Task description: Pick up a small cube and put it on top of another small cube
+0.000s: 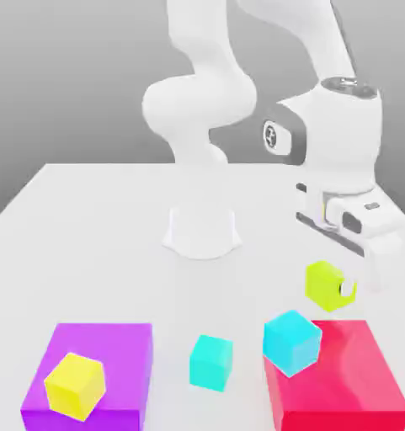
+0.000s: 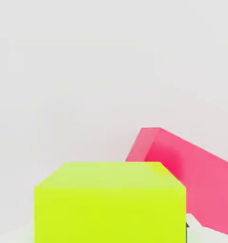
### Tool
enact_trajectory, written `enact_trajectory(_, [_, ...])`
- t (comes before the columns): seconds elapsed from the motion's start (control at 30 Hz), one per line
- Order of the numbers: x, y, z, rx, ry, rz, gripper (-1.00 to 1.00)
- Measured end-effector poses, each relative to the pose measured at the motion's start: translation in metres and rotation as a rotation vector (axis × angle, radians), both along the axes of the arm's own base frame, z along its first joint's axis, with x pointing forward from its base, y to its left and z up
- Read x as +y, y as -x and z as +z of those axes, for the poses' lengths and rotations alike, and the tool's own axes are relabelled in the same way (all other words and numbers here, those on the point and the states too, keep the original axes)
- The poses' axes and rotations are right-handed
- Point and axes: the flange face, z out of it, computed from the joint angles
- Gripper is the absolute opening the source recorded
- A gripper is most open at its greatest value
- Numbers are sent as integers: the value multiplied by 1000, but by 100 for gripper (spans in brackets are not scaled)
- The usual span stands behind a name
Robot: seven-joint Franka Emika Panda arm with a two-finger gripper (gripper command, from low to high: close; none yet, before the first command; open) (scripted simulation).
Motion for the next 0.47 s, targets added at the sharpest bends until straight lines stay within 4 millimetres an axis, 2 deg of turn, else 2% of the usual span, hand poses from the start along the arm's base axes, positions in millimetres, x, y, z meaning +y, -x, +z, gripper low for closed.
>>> enact_trajectory(0.07, [-49,-11,0,12,15,-27,-100])
enact_trajectory(0.13, [-94,-11,-6,37,39,-33,-100])
enact_trajectory(0.2, [-110,-6,-24,57,55,-21,-100])
enact_trajectory(0.33, [-113,-5,-66,64,57,-15,-100])
enact_trajectory(0.37, [-114,-4,-76,64,58,-16,100])
enact_trajectory(0.47, [-114,-4,-76,64,58,-16,100])
